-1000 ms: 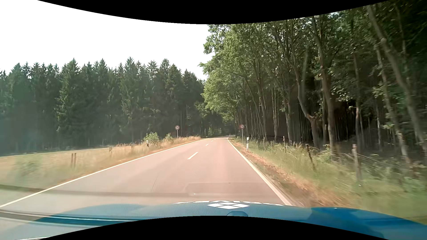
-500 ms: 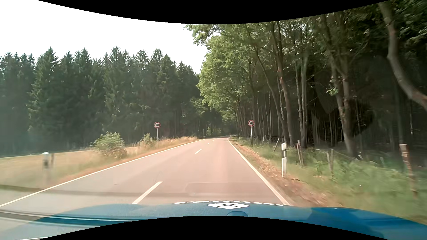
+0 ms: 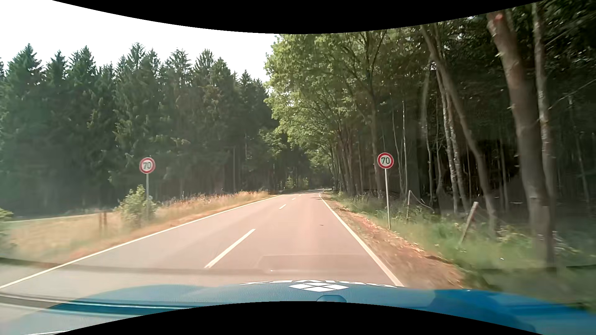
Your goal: Follow the waypoints while adhering to traffic rules and regulations
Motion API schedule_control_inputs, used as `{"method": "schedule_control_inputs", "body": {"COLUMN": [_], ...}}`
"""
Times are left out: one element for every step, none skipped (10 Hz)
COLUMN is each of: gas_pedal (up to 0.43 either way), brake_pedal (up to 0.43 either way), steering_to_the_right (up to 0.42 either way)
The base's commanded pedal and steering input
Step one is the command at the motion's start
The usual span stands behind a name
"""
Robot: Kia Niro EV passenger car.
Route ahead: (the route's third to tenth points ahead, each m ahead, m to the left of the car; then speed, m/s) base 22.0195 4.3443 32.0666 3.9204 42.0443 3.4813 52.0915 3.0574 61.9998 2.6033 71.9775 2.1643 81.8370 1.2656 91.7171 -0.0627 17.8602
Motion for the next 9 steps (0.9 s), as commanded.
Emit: {"method": "schedule_control_inputs", "body": {"gas_pedal": [0.177, 0.177, 0.177, 0.177, 0.177, 0.177, 0.177, 0.177, 0.177], "brake_pedal": [0.000, 0.000, 0.000, 0.000, 0.000, 0.000, 0.000, 0.000, 0.000], "steering_to_the_right": [-0.002, -0.002, -0.002, -0.001, -0.001, -0.001, -0.001, 0.000, 0.001]}}
